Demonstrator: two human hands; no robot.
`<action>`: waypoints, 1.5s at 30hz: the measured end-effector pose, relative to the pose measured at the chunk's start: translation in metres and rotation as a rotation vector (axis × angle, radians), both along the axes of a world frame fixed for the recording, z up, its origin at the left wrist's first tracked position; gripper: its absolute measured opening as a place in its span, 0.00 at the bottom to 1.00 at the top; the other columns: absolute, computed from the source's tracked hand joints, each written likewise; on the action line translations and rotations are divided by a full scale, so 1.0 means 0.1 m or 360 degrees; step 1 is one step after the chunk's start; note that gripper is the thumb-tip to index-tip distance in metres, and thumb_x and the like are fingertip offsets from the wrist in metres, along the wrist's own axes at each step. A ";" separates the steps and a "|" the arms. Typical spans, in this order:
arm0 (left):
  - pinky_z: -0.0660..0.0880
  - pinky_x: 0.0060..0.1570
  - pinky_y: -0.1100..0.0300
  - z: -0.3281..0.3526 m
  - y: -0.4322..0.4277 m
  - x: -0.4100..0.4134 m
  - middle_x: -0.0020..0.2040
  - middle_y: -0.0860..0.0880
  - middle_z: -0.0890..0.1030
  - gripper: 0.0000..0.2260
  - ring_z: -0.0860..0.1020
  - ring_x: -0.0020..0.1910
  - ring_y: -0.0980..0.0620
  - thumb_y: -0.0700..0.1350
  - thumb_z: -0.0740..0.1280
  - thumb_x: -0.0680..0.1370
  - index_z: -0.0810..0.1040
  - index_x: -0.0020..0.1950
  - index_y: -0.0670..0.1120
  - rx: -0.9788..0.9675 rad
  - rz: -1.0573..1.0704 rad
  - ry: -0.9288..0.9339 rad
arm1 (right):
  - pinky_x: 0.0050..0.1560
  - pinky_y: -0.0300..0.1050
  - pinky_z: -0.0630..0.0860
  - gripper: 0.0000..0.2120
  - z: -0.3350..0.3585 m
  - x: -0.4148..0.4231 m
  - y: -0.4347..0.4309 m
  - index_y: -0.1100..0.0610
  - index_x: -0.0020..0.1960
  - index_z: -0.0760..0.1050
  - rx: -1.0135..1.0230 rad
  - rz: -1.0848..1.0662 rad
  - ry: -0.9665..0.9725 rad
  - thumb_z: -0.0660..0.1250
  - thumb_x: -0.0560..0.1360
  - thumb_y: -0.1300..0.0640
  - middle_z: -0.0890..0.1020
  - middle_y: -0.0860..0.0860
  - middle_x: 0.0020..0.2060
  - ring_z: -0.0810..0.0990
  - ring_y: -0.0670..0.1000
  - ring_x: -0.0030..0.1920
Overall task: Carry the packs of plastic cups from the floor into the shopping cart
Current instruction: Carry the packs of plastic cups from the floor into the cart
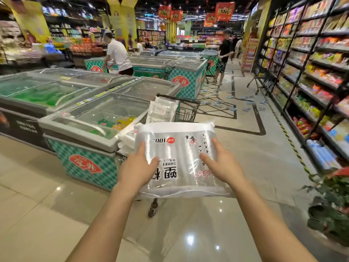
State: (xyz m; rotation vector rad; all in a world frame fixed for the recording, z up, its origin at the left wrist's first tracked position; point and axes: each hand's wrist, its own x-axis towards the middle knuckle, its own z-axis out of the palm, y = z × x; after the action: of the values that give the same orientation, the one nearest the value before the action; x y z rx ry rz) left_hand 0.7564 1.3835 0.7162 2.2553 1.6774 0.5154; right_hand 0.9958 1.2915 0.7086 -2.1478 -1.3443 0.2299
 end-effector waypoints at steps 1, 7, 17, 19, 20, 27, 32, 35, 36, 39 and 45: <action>0.71 0.56 0.49 -0.02 0.17 0.09 0.65 0.36 0.73 0.33 0.74 0.62 0.37 0.60 0.59 0.78 0.50 0.79 0.52 0.0006 0.0015 0.0007 | 0.63 0.55 0.71 0.36 -0.03 0.09 0.20 0.47 0.78 0.51 -0.0013 0.0008 0.0008 0.61 0.76 0.37 0.73 0.57 0.68 0.71 0.58 0.68; 0.72 0.56 0.48 -0.21 1.28 0.78 0.68 0.39 0.72 0.32 0.71 0.65 0.38 0.60 0.59 0.78 0.51 0.78 0.52 0.0025 0.0098 -0.0001 | 0.65 0.57 0.71 0.37 -0.31 0.85 1.48 0.45 0.78 0.51 0.0000 0.0101 0.0076 0.61 0.75 0.36 0.71 0.57 0.70 0.71 0.59 0.69; 0.71 0.56 0.49 -0.31 2.96 2.11 0.66 0.37 0.71 0.33 0.73 0.62 0.38 0.60 0.59 0.79 0.48 0.79 0.54 -0.0084 0.0366 -0.0040 | 0.65 0.54 0.69 0.35 -0.35 2.29 3.53 0.45 0.78 0.51 0.0004 0.0431 0.0062 0.58 0.77 0.35 0.70 0.55 0.71 0.69 0.58 0.70; 0.71 0.55 0.49 -0.35 3.21 2.24 0.64 0.36 0.73 0.32 0.74 0.61 0.37 0.59 0.59 0.79 0.50 0.78 0.53 -0.0088 0.0410 -0.0024 | 0.66 0.52 0.67 0.35 -0.39 2.46 3.87 0.46 0.79 0.50 -0.0050 0.0511 0.0067 0.58 0.77 0.36 0.68 0.54 0.73 0.67 0.56 0.71; 0.71 0.53 0.49 -0.38 3.34 2.29 0.63 0.36 0.74 0.32 0.75 0.60 0.37 0.59 0.59 0.78 0.50 0.78 0.53 -0.0090 0.0420 -0.0020 | 0.67 0.52 0.66 0.36 -0.43 2.53 4.02 0.45 0.79 0.50 -0.0070 0.0533 0.0094 0.59 0.77 0.36 0.67 0.54 0.73 0.66 0.55 0.72; 0.71 0.53 0.50 -0.65 4.34 2.58 0.63 0.37 0.74 0.33 0.74 0.60 0.38 0.59 0.59 0.79 0.47 0.78 0.55 -0.0140 0.0486 -0.0094 | 0.71 0.51 0.63 0.35 -0.67 2.82 5.17 0.47 0.79 0.52 -0.0062 0.0630 0.0248 0.62 0.78 0.41 0.65 0.55 0.74 0.63 0.54 0.73; 0.71 0.57 0.49 -0.94 5.17 2.71 0.67 0.37 0.70 0.33 0.73 0.63 0.38 0.60 0.58 0.79 0.46 0.79 0.54 -0.0190 0.0526 -0.0177 | 0.70 0.46 0.60 0.35 -0.80 2.93 6.06 0.52 0.79 0.56 0.0007 0.0692 0.0162 0.64 0.77 0.42 0.65 0.50 0.75 0.63 0.53 0.74; 0.68 0.62 0.48 -1.11 5.68 2.81 0.72 0.37 0.64 0.34 0.70 0.67 0.38 0.60 0.57 0.80 0.43 0.80 0.54 -0.0326 0.0552 -0.0279 | 0.69 0.45 0.61 0.34 -0.82 3.03 6.59 0.50 0.78 0.57 0.0001 0.0686 0.0138 0.65 0.77 0.44 0.66 0.51 0.74 0.63 0.52 0.73; 0.67 0.64 0.48 -1.16 5.84 2.85 0.74 0.38 0.63 0.34 0.69 0.69 0.38 0.61 0.57 0.80 0.42 0.79 0.55 -0.0359 0.0555 -0.0323 | 0.68 0.45 0.62 0.34 -0.80 3.06 6.75 0.49 0.78 0.57 0.0006 0.0689 0.0133 0.66 0.77 0.43 0.68 0.53 0.73 0.65 0.52 0.72; 0.67 0.66 0.46 -1.34 6.21 2.91 0.76 0.39 0.61 0.34 0.67 0.71 0.39 0.64 0.55 0.79 0.40 0.79 0.58 -0.0406 0.0554 -0.0377 | 0.64 0.45 0.65 0.34 -0.80 3.16 7.21 0.46 0.78 0.57 0.0009 0.0703 0.0081 0.66 0.76 0.42 0.71 0.55 0.69 0.69 0.53 0.69; 0.71 0.62 0.45 -1.73 6.77 2.98 0.75 0.44 0.63 0.31 0.70 0.68 0.41 0.63 0.53 0.80 0.42 0.78 0.60 -0.0418 0.0640 -0.0310 | 0.61 0.40 0.66 0.32 -0.94 3.23 8.00 0.44 0.77 0.58 -0.0004 0.0920 -0.0121 0.63 0.76 0.38 0.72 0.55 0.67 0.71 0.48 0.63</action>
State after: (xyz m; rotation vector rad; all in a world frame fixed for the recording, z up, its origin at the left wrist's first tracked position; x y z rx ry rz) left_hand 1.0540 2.0604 0.5431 1.6371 1.9696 0.5432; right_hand 1.3186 2.0912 0.6146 -1.7332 -1.9859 0.3751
